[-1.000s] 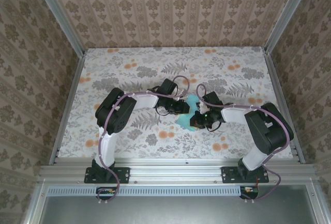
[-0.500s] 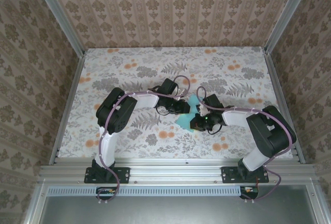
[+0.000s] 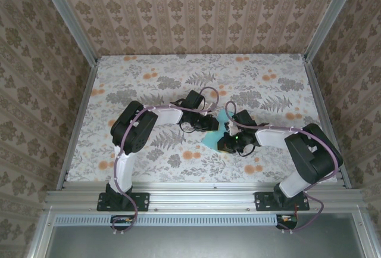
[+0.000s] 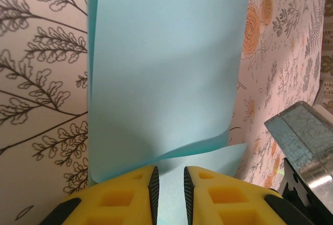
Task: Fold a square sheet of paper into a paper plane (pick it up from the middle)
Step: Fold the triangle a second time at the center of the table.
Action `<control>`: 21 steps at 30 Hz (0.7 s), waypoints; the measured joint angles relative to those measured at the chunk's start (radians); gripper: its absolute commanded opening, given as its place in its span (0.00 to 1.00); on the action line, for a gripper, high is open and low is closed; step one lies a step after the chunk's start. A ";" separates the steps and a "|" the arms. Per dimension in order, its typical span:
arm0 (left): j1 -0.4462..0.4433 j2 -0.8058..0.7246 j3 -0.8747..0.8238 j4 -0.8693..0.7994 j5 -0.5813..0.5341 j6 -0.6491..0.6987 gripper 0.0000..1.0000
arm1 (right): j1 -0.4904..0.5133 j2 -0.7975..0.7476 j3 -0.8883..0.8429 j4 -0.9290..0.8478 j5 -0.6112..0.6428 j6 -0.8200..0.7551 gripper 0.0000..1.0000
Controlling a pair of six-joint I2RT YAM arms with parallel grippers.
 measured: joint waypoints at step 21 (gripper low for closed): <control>0.002 0.005 0.003 -0.003 0.009 0.004 0.24 | 0.012 0.045 0.009 0.008 -0.024 -0.020 0.09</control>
